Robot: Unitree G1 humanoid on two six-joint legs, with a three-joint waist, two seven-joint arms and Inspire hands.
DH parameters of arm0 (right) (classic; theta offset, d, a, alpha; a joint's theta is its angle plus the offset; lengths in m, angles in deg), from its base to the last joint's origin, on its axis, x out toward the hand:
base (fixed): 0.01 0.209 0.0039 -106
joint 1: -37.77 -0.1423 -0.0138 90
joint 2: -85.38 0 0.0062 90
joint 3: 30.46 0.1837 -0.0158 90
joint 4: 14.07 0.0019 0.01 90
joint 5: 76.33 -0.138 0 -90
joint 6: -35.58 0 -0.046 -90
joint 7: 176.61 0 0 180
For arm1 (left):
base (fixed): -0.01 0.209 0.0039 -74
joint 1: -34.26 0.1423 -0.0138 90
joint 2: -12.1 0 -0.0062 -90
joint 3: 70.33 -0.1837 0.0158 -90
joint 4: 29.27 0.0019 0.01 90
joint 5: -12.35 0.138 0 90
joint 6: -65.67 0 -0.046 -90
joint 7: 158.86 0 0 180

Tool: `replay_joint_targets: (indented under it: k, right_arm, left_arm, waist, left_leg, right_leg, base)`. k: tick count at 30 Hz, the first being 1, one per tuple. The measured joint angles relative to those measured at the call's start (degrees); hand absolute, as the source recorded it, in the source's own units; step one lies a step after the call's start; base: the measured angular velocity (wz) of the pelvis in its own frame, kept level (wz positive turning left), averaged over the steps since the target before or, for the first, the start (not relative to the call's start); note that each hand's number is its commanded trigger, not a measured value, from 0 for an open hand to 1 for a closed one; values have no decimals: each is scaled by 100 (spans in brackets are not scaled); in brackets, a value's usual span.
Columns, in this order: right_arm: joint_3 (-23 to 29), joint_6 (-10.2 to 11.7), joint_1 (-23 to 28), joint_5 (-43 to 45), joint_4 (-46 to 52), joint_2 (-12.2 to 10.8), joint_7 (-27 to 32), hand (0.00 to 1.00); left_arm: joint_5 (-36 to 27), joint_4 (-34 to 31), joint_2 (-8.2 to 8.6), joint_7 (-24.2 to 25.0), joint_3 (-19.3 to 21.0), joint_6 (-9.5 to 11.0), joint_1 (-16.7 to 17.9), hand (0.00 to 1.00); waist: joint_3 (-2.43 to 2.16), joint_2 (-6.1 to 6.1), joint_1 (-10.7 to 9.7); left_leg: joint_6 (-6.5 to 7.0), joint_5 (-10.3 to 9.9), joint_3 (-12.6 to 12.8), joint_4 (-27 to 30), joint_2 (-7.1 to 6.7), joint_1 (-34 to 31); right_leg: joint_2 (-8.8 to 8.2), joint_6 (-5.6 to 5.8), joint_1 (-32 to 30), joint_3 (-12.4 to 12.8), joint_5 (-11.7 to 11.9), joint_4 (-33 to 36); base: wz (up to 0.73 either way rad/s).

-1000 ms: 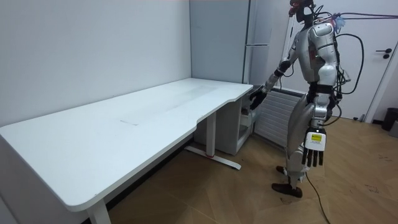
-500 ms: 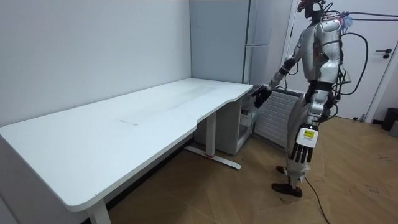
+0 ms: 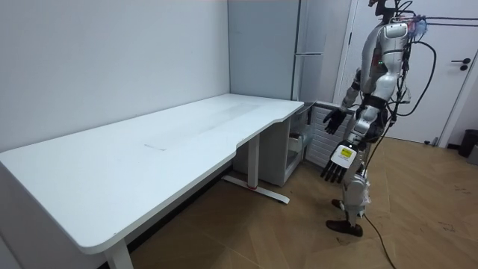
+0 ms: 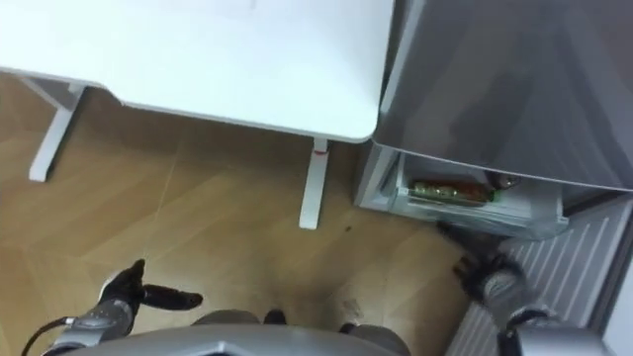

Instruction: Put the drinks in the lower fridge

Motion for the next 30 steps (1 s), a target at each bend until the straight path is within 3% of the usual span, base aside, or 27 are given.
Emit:
replay_joint_targets:
  k: [4,10,14,19,23,30]
  right_arm:
    - [-7,6,396,587,6,-102,200,0]
    - [6,8,555,650,97,-201,350,0]
    - [184,15,700,611,169,-278,362,0]
    - [548,90,824,-192,184,-482,369,0]
    - [757,138,873,-1072,346,-520,392,0]
    - [1274,493,862,-1945,549,-594,509,0]
  left_arm:
    - [13,7,16,-39,162,33,230,0]
    - [254,18,164,-136,641,26,371,0]
    - [259,31,196,-149,652,-19,427,0]
    - [422,-7,238,-146,755,-16,471,0]
    - [413,-103,239,-202,753,18,479,0]
    - [479,-153,239,-251,745,205,513,0]
  waist:
    - [25,65,-14]
    - [16,155,-91]
    - [20,188,-186]
    - [7,207,-304]
    - [5,220,-414]
    - [-15,270,-561]
  left_leg:
    - [-22,-91,176,-4,88,225]
    - [-26,-184,360,30,94,401]
    - [-17,-199,388,11,94,531]
    - [-21,-219,432,10,99,558]
    - [-18,-222,443,7,98,565]
    - [-19,-223,442,6,101,634]
  right_leg:
    - [54,-12,151,197,7,-24]
    - [102,-6,262,468,0,-41]
    - [103,6,340,494,-9,-49]
    - [120,4,342,600,-26,-42]
    - [124,4,347,633,-26,-39]
    - [130,3,401,632,-26,-37]
  base:
    - [-29]
    - [-18]
    - [-6]
    - [-8]
    - [-3]
    - [0]
